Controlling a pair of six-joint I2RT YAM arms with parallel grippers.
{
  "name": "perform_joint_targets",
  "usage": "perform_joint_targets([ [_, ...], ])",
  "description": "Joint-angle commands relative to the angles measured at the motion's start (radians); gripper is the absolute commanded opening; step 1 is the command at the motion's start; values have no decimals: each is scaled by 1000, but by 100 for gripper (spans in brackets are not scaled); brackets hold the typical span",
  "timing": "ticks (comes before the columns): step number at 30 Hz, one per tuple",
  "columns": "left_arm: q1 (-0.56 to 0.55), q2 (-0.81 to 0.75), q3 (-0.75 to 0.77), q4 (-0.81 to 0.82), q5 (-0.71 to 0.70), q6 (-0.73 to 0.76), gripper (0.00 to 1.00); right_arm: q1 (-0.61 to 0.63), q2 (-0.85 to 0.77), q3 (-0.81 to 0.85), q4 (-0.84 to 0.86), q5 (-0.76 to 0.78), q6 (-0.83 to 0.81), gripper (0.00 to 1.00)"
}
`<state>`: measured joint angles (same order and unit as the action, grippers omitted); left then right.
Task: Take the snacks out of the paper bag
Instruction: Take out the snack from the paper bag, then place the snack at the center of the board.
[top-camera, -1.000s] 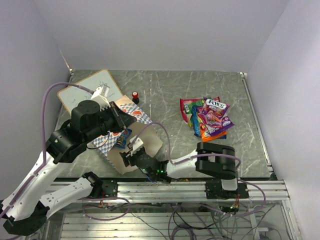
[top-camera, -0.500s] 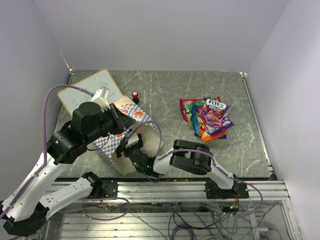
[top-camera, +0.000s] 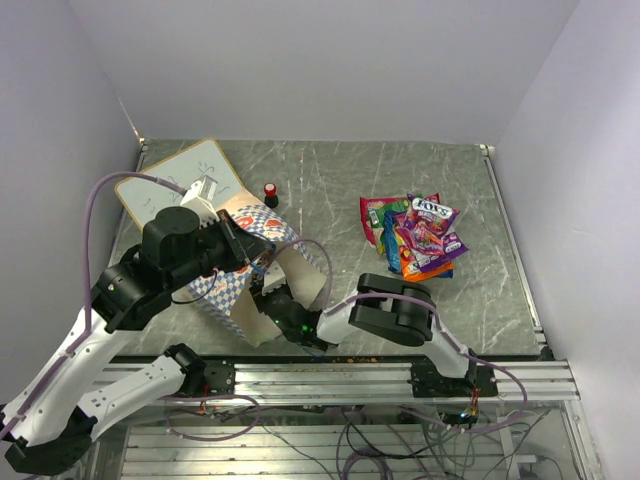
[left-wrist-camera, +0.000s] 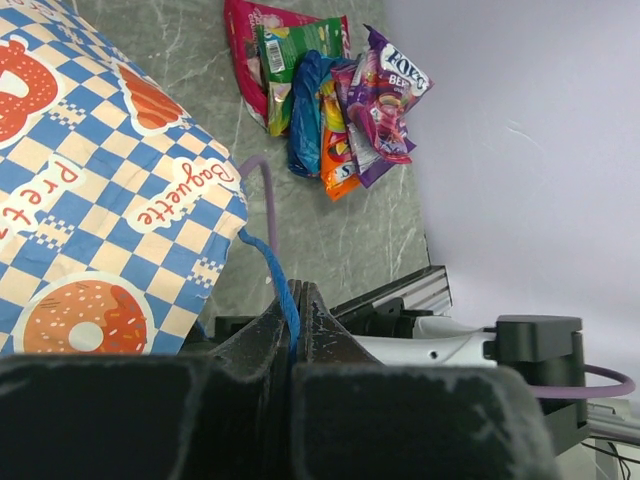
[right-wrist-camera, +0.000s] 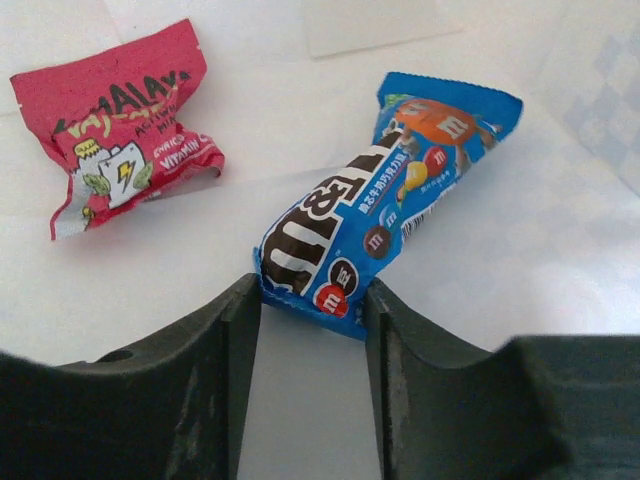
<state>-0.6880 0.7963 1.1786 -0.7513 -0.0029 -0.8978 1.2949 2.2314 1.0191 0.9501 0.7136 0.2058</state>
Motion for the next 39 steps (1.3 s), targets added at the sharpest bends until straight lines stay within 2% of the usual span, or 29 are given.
perform_joint_targets([
  [1, 5, -28, -30, 24, 10, 0, 7, -17, -81, -57, -36, -25, 6, 38],
  [5, 5, -50, -48, 23, -2, -9, 7, -18, -117, -90, -13, -58, -38, 24],
  [7, 5, -59, -54, 20, -6, -14, 7, -17, -141, -106, -21, -78, -48, 10],
  [9, 6, -67, -61, 19, -6, -21, 7, -18, -176, -127, -38, -110, -44, 0],
  [14, 7, -81, -89, 30, -4, -51, 7, -6, -332, -199, -105, -249, -26, 0],
  [18, 6, -86, -107, 55, -11, -72, 7, 0, -485, -227, -275, -418, 14, 0],
  [25, 6, -65, -99, 43, -61, -87, 7, 7, -851, -270, -693, -855, 138, 0],
  [29, 6, -74, -121, 85, -84, -101, 7, 6, -1001, -193, -1117, -958, 258, 0],
  [32, 5, -69, -134, 113, -83, -110, 7, 6, -1072, -70, -1430, -923, 316, 0],
  [35, 5, -50, -122, 118, -84, -100, 7, 6, -1149, 41, -1629, -848, 362, 0],
  [37, 6, -35, -101, 111, -88, -95, 7, 6, -1201, 103, -1746, -658, 414, 0],
  [39, 6, -17, -74, 110, -86, -86, 7, 6, -1235, 182, -1885, -379, 526, 0],
])
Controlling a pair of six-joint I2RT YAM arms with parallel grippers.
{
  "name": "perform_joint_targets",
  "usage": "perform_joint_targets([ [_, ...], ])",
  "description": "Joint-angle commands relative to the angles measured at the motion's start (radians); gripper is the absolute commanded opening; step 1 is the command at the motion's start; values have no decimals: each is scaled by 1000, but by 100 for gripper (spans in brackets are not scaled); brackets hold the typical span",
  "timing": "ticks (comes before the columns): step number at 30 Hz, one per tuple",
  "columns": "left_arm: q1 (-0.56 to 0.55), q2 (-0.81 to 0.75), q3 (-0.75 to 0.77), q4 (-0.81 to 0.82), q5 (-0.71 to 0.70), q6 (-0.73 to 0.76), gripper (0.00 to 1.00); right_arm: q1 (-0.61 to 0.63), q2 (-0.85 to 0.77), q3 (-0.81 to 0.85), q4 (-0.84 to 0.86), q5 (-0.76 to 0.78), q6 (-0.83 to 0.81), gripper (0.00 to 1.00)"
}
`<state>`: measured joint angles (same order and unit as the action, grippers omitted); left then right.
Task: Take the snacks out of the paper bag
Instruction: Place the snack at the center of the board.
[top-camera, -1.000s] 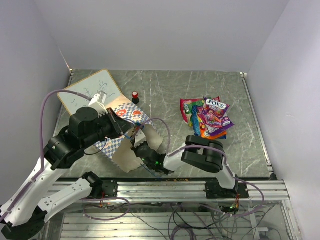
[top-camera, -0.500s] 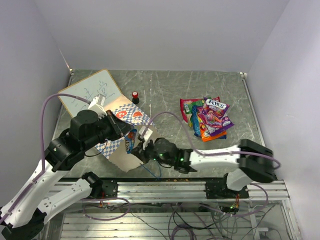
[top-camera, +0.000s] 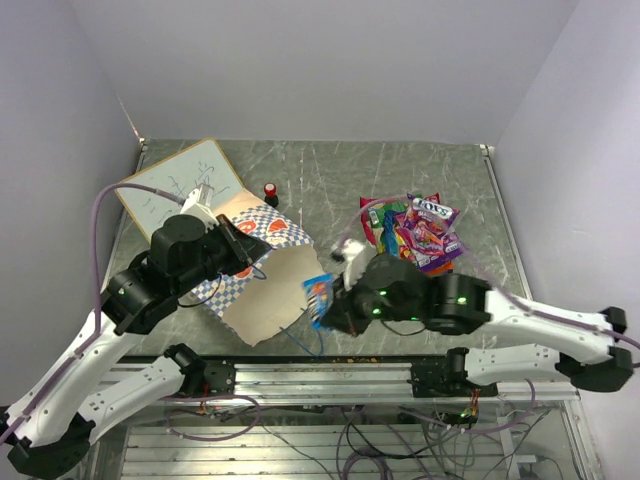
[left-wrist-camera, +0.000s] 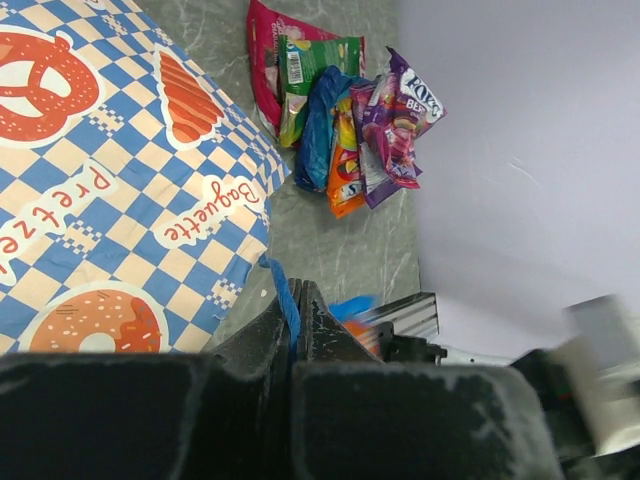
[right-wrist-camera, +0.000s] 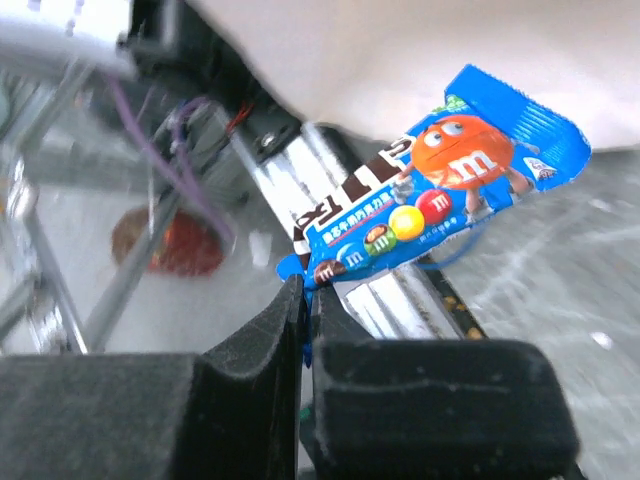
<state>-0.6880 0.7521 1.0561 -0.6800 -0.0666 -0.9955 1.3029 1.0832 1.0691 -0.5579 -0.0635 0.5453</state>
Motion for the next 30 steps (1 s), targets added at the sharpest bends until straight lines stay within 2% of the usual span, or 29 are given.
perform_joint_targets([
  [1, 6, 37, 65, 39, -18, 19, 7, -3, -87, 179, -449, 545, 248, 0],
  [3, 6, 60, 93, 27, -10, 32, 7, -13, -67, 268, -550, 779, 315, 0],
  [5, 5, 76, 110, 18, 0, 35, 7, -57, -22, 316, -538, 910, 265, 0],
  [6, 5, 82, 113, 21, 9, 33, 7, -104, 7, 338, -506, 932, 202, 0],
  [9, 6, 87, 106, 37, 33, 15, 7, -367, 125, 416, -445, 877, 83, 0],
  [13, 6, 75, 91, 44, 34, -7, 7, -568, 243, 472, -440, 807, 113, 0],
  [16, 6, 69, 107, 19, 20, -3, 7, -612, 260, 431, -430, 800, 204, 0],
  [26, 6, 47, 152, -81, 8, -5, 7, -661, 139, 152, -286, 848, 432, 0],
  [30, 6, 61, 154, -87, 21, 2, 7, -683, 118, 50, -155, 827, 405, 0],
])
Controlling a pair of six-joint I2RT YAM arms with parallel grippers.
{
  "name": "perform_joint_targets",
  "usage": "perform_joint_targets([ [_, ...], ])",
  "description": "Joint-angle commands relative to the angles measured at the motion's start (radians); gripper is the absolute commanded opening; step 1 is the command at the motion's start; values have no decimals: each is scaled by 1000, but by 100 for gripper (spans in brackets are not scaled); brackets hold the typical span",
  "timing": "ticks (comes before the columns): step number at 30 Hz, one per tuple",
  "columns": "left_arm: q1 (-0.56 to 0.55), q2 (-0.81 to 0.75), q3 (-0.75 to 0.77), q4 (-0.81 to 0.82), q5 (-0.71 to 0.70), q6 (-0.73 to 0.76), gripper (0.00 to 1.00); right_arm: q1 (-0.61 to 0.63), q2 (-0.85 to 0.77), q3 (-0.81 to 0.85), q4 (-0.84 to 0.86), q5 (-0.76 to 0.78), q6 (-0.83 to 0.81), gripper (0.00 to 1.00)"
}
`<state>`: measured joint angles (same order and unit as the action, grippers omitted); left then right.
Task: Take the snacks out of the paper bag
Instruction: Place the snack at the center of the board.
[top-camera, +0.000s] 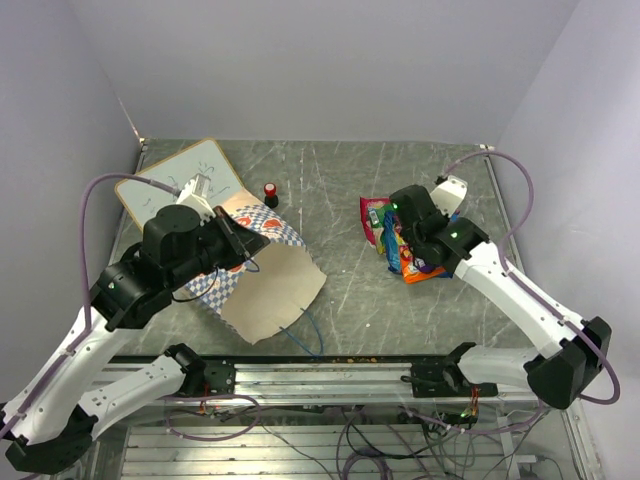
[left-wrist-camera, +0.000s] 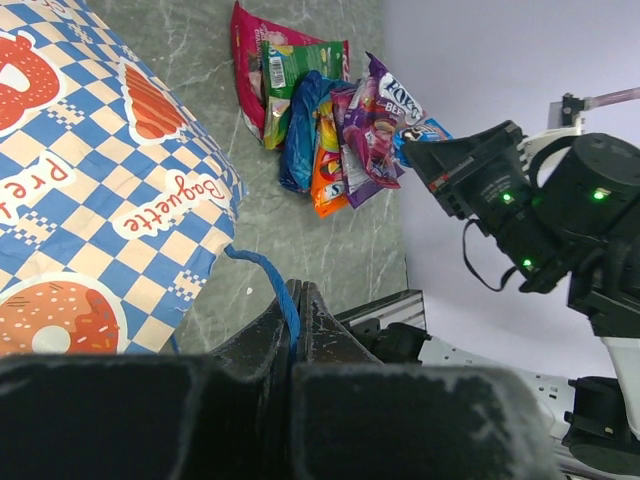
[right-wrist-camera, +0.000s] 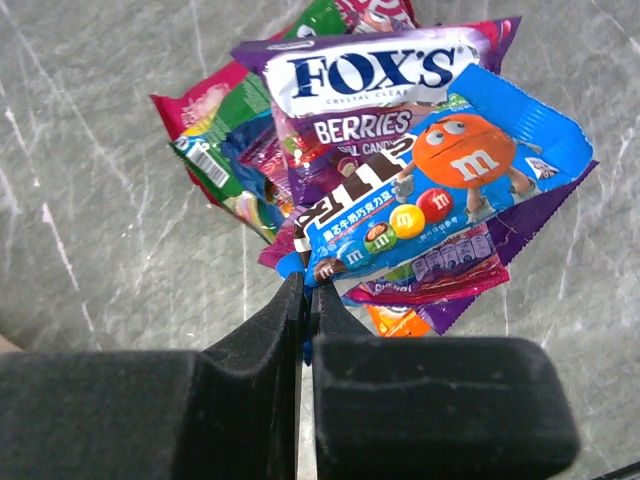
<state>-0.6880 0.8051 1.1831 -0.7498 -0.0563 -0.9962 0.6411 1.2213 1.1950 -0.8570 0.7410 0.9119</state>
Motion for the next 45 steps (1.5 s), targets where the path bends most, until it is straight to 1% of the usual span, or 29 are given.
perform_joint_targets([
  [1, 6, 15, 28, -11, 17, 6, 7, -25, -26, -98, 186, 14, 27, 0],
  [3, 6, 34, 37, -5, 31, 16, 7, -30, -23, -126, 229, 8, 34, 0],
  [8, 5, 78, 79, -20, 48, 53, 7, -48, -15, -183, 253, 23, 90, 0],
  [13, 7, 89, 85, -12, 56, 64, 7, -72, -19, -271, 328, 6, 78, 0],
  [21, 6, 91, 85, -12, 50, 72, 7, -98, -22, -303, 349, -20, 78, 0],
  [25, 5, 85, 68, -3, 53, 66, 7, -97, -27, -302, 358, -40, 45, 0],
  [26, 6, 85, 65, 1, 54, 64, 7, -97, -27, -295, 349, -42, 43, 1],
  [30, 5, 88, 58, 8, 61, 62, 7, -98, -45, -267, 312, -60, 25, 21],
  [35, 7, 91, 63, 10, 60, 65, 7, -98, -108, -259, 292, -114, 2, 35],
  [41, 6, 91, 63, 12, 59, 70, 7, -98, -163, -265, 245, -162, -26, 44],
  [45, 5, 94, 53, 24, 68, 68, 7, -98, -180, -285, 227, -150, -38, 46],
])
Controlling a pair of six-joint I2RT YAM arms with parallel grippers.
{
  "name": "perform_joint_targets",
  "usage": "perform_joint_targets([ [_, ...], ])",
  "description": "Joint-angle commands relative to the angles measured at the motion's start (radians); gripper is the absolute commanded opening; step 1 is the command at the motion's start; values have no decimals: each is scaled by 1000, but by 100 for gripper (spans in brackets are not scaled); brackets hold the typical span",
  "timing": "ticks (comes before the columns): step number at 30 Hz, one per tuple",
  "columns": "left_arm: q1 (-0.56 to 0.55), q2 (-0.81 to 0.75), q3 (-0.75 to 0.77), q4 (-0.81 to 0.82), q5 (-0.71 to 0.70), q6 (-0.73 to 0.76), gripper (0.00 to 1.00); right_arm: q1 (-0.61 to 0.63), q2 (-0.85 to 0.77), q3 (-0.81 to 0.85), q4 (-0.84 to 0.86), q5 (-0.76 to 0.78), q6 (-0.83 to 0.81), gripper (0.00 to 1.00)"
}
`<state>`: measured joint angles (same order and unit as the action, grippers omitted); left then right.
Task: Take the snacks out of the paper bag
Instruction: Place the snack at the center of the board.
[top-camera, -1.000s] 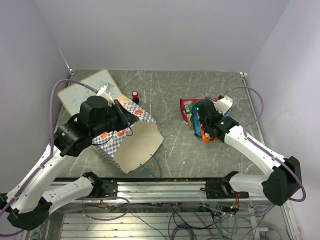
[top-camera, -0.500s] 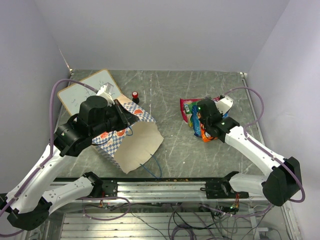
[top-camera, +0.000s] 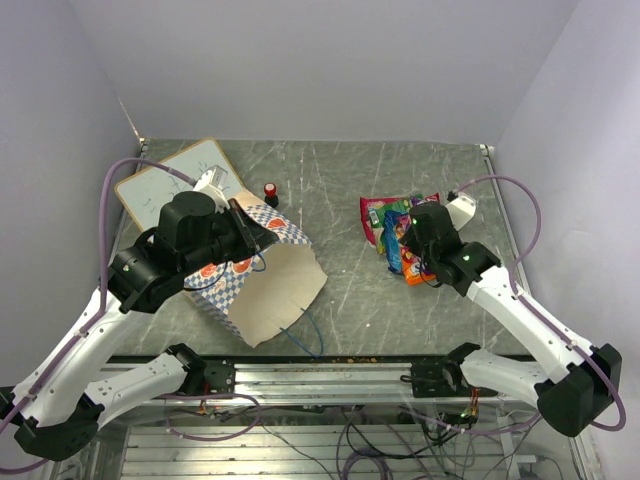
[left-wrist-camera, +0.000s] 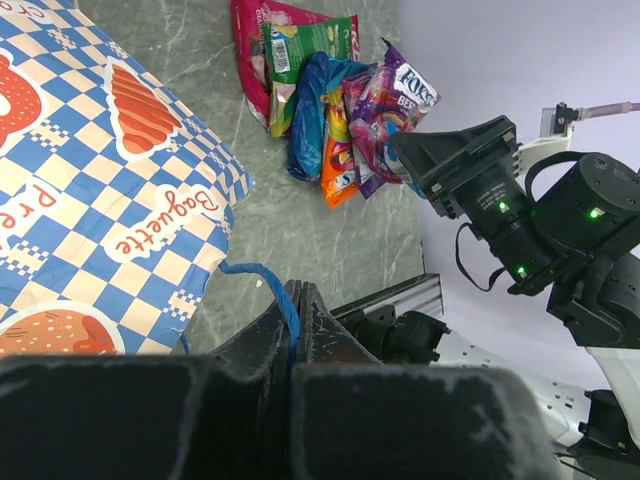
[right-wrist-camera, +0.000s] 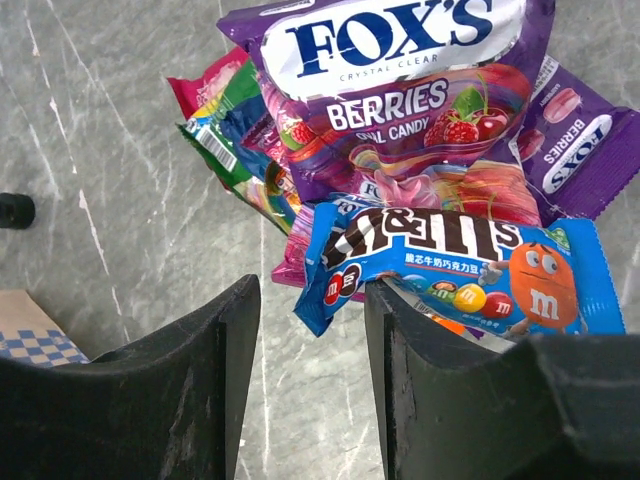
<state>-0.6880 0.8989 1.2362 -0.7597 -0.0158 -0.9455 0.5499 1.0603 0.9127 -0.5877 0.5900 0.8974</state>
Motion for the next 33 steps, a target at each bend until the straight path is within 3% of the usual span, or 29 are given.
perform_joint_targets([
  [1, 5, 1, -3, 40, 30, 16, 7, -7, -22, -11, -39, 0, -26, 46],
  [7, 6, 8, -7, 46, 46, 14, 7, -8, -15, -47, -13, -20, -39, 46],
  [33, 5, -22, -17, 24, 52, 16, 7, -7, -125, -269, -75, 1, 178, 47],
])
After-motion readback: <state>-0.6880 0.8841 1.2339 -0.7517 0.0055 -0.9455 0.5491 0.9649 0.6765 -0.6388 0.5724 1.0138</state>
